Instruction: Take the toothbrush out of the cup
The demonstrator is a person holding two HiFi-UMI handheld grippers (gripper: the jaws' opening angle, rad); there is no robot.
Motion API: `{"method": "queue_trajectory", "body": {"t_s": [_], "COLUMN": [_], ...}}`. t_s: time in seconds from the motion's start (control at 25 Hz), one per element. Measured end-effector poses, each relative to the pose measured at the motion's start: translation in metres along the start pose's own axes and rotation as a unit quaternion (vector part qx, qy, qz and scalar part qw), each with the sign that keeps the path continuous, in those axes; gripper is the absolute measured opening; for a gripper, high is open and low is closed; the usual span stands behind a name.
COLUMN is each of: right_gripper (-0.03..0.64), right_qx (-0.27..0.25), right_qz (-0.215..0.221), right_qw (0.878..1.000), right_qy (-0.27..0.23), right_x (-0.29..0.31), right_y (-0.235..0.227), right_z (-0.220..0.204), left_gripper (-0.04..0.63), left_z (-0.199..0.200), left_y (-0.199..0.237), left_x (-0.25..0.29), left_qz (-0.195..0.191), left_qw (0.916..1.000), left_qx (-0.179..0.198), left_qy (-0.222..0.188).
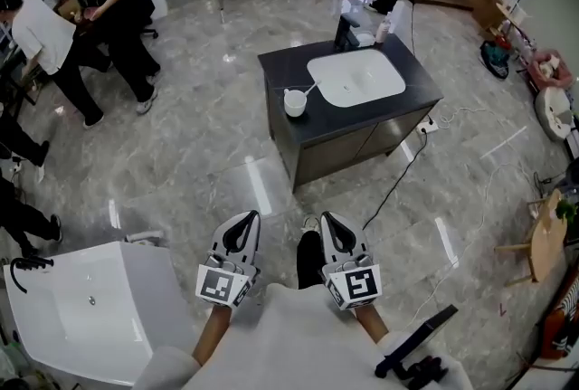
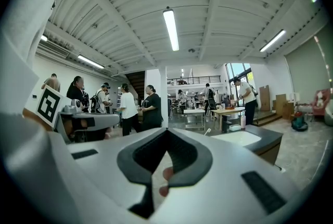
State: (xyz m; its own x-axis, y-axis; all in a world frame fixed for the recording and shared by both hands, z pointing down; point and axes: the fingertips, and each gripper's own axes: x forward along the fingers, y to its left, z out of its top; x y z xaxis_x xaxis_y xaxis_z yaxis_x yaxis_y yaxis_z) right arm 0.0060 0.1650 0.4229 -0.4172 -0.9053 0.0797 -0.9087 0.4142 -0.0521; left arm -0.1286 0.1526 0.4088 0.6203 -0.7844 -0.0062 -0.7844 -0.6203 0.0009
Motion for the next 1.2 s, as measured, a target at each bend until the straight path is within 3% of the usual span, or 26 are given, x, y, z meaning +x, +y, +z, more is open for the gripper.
{"method": "queue_trajectory", "body": {"t_s": [0.4, 0.8, 1.2], "right_gripper": [0.005, 0.005, 0.005], "right_qx": [0.000, -0.001, -0.015], "right_qz": [0.023, 0.053, 0.074], "right_qw": [1.000, 0.999, 0.997], "right_qy": [0.009, -0.001, -0.017], "right_x": [0.074, 0.157, 0.216], "right_y": [-0.054, -0.137, -0.189], "right_z": [0.010, 0.033, 0.050], "left_gripper": [-0.005, -0.005, -0.005], "left_z": [0.001, 0.022, 0.028], "left_y": [0.031, 0.063, 0.099], "left_x": [0.091, 0.198, 0.258], "left_qz": [0.007, 0.041, 0.072], "left_qw": [0.9999, 0.9989, 0.9968], "left_qx": [-0.006, 0.021, 0.035], "left_qy": [0.012, -0.006, -0.007]}}
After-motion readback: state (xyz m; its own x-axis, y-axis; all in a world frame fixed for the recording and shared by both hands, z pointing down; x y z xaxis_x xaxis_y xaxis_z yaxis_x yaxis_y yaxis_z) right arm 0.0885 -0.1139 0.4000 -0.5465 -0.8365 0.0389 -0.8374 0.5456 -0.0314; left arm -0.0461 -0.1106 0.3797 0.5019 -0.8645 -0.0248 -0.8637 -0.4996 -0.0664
